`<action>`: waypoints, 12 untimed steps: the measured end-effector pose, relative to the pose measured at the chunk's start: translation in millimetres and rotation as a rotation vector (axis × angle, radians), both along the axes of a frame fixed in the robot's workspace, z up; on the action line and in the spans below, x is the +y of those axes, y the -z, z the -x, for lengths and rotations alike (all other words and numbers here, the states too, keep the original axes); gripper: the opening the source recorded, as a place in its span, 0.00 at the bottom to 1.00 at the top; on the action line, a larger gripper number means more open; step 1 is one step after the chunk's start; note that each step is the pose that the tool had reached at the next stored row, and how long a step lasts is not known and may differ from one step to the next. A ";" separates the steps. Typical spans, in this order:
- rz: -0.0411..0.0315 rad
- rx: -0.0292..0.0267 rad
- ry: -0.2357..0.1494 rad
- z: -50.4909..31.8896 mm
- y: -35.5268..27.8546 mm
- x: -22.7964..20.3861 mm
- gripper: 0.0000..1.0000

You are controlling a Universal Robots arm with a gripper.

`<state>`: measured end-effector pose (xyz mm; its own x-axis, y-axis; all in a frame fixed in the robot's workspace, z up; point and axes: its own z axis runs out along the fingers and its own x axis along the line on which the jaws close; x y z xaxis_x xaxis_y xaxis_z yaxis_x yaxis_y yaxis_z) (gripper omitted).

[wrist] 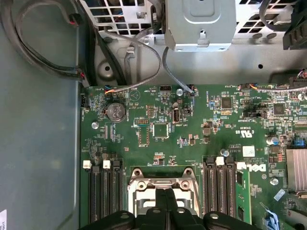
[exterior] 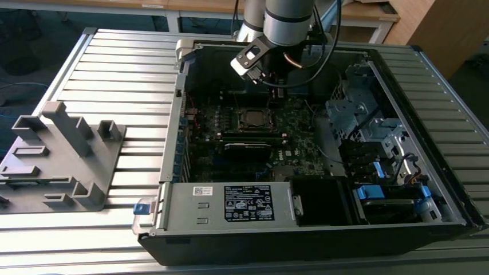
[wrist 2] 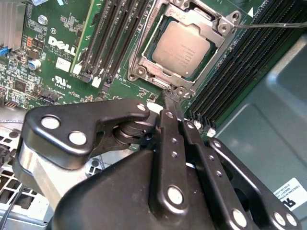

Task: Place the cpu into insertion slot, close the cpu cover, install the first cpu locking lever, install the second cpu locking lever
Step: 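Close the cpu cover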

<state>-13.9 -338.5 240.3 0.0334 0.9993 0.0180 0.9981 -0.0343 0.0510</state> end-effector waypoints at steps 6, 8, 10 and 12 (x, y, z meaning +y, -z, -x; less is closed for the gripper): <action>0.0001 0.0000 -0.015 0.5 0.2 0.0 0.11; 0.0001 0.0000 -0.044 0.6 0.5 0.0 0.11; 0.0004 0.0000 -0.069 0.6 0.7 0.0 0.11; 0.0006 0.0000 -0.078 0.5 0.7 0.0 0.11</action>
